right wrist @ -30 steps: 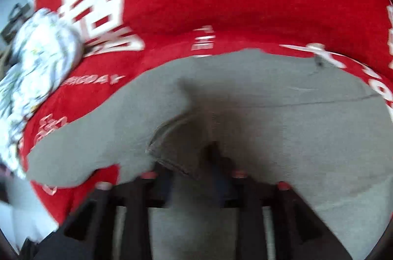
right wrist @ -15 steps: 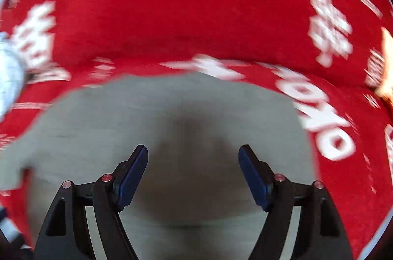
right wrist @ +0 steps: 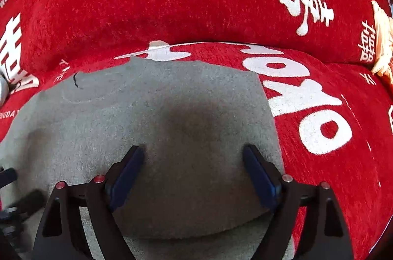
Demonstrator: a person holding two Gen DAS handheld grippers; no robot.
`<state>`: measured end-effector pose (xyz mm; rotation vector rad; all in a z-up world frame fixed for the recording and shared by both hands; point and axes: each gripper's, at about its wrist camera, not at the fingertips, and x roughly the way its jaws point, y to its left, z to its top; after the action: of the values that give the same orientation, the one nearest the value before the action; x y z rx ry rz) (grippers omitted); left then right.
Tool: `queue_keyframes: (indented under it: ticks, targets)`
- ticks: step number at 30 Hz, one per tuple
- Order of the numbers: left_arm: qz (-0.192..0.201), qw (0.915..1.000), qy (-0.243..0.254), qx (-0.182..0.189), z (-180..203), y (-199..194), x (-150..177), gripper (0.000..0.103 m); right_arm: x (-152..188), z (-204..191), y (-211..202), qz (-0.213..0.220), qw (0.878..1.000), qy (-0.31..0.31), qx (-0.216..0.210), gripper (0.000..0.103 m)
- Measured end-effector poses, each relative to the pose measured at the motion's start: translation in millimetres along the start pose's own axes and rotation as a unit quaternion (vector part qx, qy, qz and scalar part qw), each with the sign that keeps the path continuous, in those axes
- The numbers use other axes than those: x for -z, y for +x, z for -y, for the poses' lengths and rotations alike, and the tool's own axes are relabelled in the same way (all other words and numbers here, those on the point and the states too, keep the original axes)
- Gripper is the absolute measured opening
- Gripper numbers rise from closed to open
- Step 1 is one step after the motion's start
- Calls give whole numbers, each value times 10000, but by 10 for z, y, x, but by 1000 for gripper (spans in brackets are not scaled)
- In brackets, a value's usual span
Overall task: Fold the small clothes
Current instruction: 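Move the left tool toward the cuff of the other sleeve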
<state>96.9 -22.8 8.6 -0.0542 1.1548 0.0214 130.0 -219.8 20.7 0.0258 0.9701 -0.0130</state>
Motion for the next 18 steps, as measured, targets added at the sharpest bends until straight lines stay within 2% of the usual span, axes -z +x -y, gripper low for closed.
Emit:
queue_keyframes:
  ticks: [2,4,7,9,11,14,18]
  targets:
    - [241,9995,159,-105,36,-35,48,103,-1,-27,2,3,10000,-68,9,90]
    - [245,9997,22,-59,8,-101,70,102,-19,-42,10,-35,10000,-83,11,91]
    - [469,9988,-147,36,-58,-226,150,102,16,-88,-95,40,9999,-111,68,92]
    - [355,9993,-89,-100,-79,-153,193,102,112,-136,-213,165,9998,-86,-80,92]
    - [448,9989,-88,-74,-96,-140,217,103,181,-192,-228,65,9998,-110,-133,92]
    - [372,9992,-140,-32,-115,-192,220,103,257,-287,-234,23,9995,-277,127,93]
    - [628,9976,-134,-253,-312,-382,428,102,296,-284,-224,83,9996,-252,139,98]
